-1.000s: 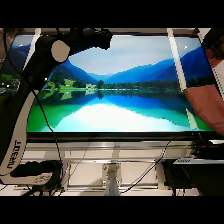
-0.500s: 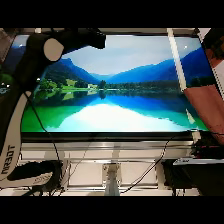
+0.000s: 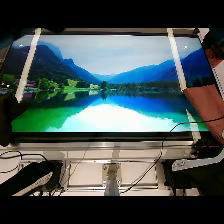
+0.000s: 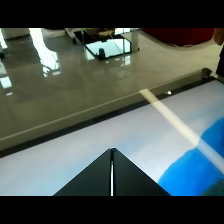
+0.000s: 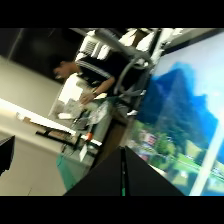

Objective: Fold the clothes and pants, and hang the long-sleeved shirts on hangers.

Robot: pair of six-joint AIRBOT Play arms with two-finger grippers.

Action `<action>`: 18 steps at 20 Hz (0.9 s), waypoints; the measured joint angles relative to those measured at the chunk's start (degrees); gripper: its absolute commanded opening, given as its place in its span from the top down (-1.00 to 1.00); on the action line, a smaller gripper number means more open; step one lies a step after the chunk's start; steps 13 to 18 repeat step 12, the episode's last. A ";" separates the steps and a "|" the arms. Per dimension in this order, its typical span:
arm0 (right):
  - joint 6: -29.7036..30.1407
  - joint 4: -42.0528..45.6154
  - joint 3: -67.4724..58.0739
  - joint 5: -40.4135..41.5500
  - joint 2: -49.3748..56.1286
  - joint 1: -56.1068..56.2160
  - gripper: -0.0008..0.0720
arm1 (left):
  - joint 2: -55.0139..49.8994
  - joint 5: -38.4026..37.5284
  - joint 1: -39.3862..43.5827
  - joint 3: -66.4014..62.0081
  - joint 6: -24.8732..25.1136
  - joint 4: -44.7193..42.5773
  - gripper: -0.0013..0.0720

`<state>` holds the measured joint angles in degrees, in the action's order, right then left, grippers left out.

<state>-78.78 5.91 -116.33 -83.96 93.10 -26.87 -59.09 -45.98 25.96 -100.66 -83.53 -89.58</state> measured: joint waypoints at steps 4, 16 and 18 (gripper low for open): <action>0.76 -1.99 -2.45 3.04 -0.70 9.09 0.94 | 5.35 -1.36 -0.04 -0.02 0.00 -0.22 0.94; 1.05 -2.60 -3.23 4.28 -0.98 17.73 0.94 | 9.01 -2.05 -0.04 -0.04 0.00 -0.39 0.94; 1.05 -2.60 -3.23 4.28 -0.98 17.73 0.94 | 9.01 -2.05 -0.04 -0.04 0.00 -0.39 0.94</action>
